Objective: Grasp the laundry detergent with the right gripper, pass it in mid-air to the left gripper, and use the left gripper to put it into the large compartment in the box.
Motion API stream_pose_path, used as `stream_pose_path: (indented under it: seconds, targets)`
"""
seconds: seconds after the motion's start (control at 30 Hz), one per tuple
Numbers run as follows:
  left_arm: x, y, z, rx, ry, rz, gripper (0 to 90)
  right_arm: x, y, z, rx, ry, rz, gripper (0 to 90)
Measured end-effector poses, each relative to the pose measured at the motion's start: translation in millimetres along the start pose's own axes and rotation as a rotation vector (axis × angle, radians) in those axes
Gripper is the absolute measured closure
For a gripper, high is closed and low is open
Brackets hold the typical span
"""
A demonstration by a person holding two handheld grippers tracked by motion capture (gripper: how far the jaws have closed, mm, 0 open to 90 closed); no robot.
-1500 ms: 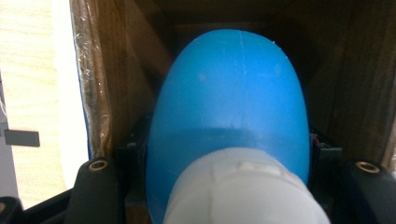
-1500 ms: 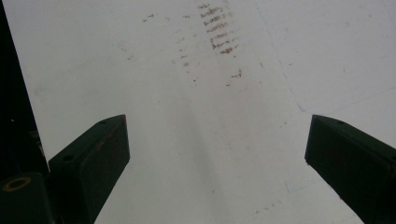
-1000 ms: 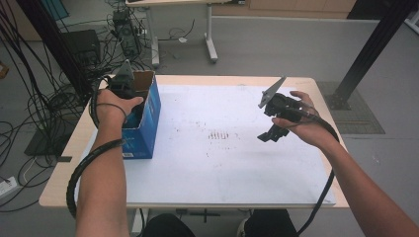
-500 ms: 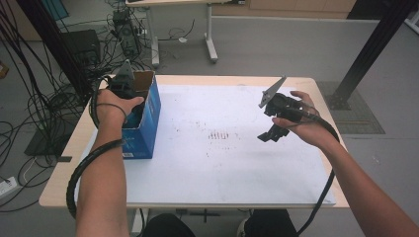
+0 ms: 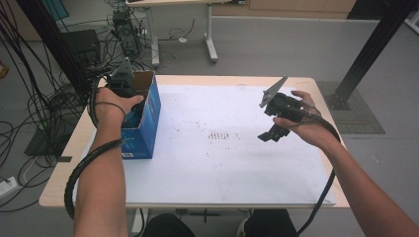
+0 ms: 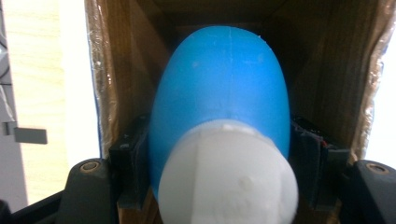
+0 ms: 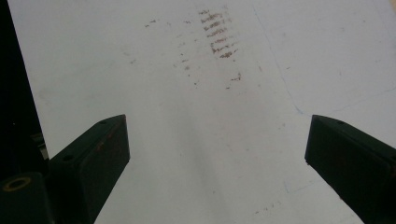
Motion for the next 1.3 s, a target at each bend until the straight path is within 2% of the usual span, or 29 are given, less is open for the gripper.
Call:
stream_pose_path:
  seconds: [0.1, 0.43, 0.53, 0.9, 1.13, 1.3]
  targets:
    - [1.7, 0.0, 4.1, -0.007, -0.015, 0.001, 31.4, -0.1, 0.2, 0.1, 0.001, -0.001, 0.0, 6.4]
    - [5.4, 2.4, 19.0, -0.028, -0.028, 0.007, 29.9, -0.1, 1.4, 2.2, -0.003, 0.001, -0.003, 6.4]
    - [7.9, 4.8, 27.2, -0.034, -0.047, 0.003, 28.6, 0.2, 2.0, 3.4, 0.0, 0.004, -0.006, 6.4]
    - [14.1, 10.1, 51.2, -0.067, -0.05, 0.013, 24.1, -0.4, 2.7, 10.2, 0.009, 0.012, -0.007, 6.4]
    - [6.0, 10.1, 75.0, -0.108, -0.046, -0.021, 21.4, -0.3, 1.7, 13.2, 0.018, 0.017, -0.007, 6.4]
    - [-4.2, 7.5, 90.3, -0.144, -0.022, -0.041, 18.1, 1.1, 2.0, 18.3, 0.027, 0.029, -0.01, 6.3]
Point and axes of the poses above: each handheld gripper's, and its own axes: z roughly backward along the jaws, y roughly out of its underside, x roughly to its left, the point moved 7 cm from there along -z, roughly forward along the jaws, and after that the axes turned 14 degrees about -y, right-handed, at the moved point
